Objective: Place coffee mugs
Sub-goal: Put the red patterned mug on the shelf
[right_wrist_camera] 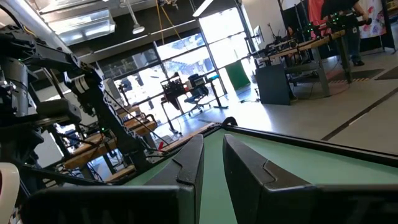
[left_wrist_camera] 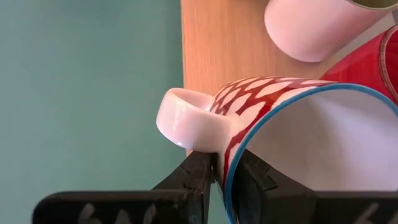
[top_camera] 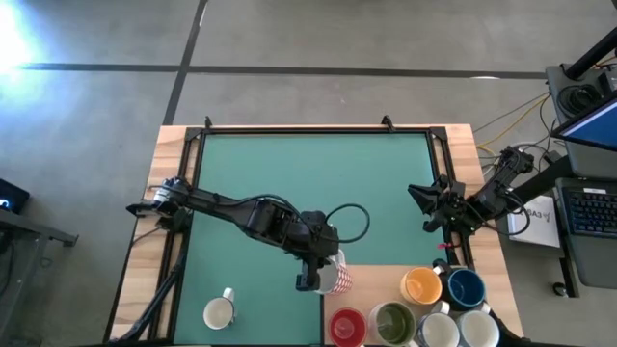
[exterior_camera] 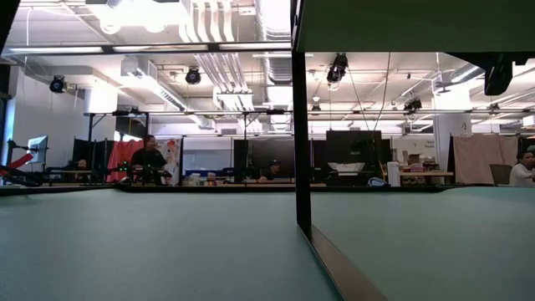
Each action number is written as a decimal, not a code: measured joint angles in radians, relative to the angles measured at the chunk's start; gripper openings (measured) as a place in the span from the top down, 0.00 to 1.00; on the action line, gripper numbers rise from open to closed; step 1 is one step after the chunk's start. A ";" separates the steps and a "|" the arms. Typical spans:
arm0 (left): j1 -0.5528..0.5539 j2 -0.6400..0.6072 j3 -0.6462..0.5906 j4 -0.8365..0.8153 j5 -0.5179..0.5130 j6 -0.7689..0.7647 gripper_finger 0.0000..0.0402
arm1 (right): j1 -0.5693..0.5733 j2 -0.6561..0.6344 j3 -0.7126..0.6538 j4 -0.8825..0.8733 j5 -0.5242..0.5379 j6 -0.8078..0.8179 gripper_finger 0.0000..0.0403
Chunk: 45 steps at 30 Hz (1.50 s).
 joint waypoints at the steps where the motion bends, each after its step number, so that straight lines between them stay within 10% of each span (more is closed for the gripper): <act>1: 0.000 0.000 0.000 0.000 0.003 -0.006 0.93 | 0.000 0.000 0.000 0.000 0.000 0.000 0.88; 45: 0.002 0.011 0.000 0.123 0.107 -0.049 0.81 | 0.000 0.000 0.000 0.000 0.000 0.000 0.88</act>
